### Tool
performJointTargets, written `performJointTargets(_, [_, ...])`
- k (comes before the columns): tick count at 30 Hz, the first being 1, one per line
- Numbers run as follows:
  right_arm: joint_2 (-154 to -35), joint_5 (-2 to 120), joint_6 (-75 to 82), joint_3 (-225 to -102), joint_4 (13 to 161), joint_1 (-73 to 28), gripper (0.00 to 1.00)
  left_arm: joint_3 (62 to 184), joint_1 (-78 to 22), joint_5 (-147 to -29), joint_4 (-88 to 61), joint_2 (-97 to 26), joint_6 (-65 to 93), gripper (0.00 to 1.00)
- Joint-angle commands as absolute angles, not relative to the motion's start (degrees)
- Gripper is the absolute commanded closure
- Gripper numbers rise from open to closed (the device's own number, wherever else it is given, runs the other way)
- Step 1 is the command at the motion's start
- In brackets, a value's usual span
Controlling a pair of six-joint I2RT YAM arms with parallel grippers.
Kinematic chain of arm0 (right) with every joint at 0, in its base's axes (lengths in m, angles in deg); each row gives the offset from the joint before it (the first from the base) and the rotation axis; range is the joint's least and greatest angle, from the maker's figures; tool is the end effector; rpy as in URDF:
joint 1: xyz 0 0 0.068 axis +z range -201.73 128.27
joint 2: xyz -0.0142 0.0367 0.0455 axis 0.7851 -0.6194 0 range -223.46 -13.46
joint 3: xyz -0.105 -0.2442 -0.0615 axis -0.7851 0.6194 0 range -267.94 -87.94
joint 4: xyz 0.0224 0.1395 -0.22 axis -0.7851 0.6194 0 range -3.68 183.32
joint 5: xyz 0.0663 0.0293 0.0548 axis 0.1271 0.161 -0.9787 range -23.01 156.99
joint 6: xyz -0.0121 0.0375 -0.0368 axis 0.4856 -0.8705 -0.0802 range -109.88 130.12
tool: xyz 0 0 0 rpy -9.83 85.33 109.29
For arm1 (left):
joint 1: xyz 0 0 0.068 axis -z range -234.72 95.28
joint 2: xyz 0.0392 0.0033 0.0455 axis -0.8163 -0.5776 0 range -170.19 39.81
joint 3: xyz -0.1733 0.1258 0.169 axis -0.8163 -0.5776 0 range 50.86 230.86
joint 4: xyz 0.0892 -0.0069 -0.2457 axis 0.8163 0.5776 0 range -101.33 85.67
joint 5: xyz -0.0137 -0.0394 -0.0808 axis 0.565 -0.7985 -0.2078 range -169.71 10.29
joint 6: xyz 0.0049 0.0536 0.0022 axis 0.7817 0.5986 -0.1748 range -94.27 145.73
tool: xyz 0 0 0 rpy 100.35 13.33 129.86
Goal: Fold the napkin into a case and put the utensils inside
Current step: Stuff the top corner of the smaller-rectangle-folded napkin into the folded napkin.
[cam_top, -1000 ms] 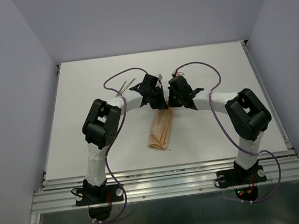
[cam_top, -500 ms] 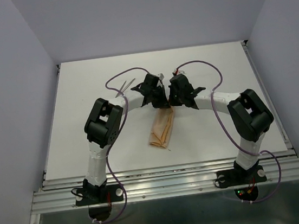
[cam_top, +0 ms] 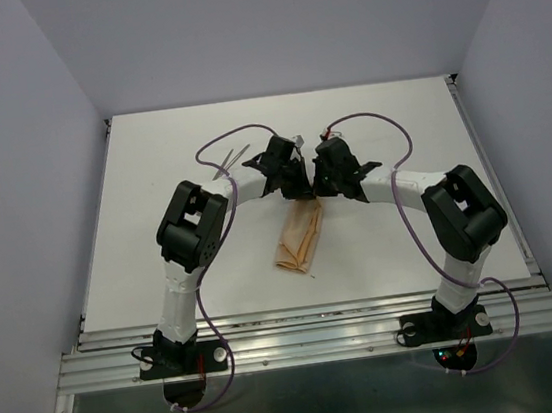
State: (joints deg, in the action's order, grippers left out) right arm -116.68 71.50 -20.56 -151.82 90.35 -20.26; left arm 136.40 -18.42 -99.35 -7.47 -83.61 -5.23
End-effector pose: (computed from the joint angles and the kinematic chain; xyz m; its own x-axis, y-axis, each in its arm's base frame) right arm 0.3319 0.1998 0.1865 -0.7443 0.1407 -0.6528 -0.1068 0.9399 0.3244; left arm 0.3764 -0.2913 0.1593 -0.8509 0.0239 -0.5248 0.3755 0.7263 -0.5758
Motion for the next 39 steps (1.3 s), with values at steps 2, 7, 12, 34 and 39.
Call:
performJointTargets(2, [-113.57, 71.73, -20.64, -150.87, 87.55, -20.44, 0.99, 134.1, -17.45, -99.57, -7.19, -79.47, -4.15, 1.0])
performJointTargets(7, [-113.75, 71.82, -20.55, -151.13, 87.46, -20.44, 0.99, 132.43, -17.8, -99.31, -7.11, -76.39, -3.36, 1.0])
performJointTargets(12, [-113.75, 71.73, -20.55, -151.31, 87.55, -20.44, 0.99, 131.2, -18.59, -98.69, -7.46, -75.6, -3.54, 1.0])
performJointTargets(34, [-114.01, 71.29, -20.99, -151.75, 87.55, -20.96, 0.99, 129.35, -19.74, -99.75, -9.65, -72.6, -3.98, 1.0])
performJointTargets(39, [-114.1, 70.85, -21.08, -151.93, 87.63, -20.96, 0.99, 130.84, -19.74, -100.18, -10.36, -75.06, -5.2, 1.0])
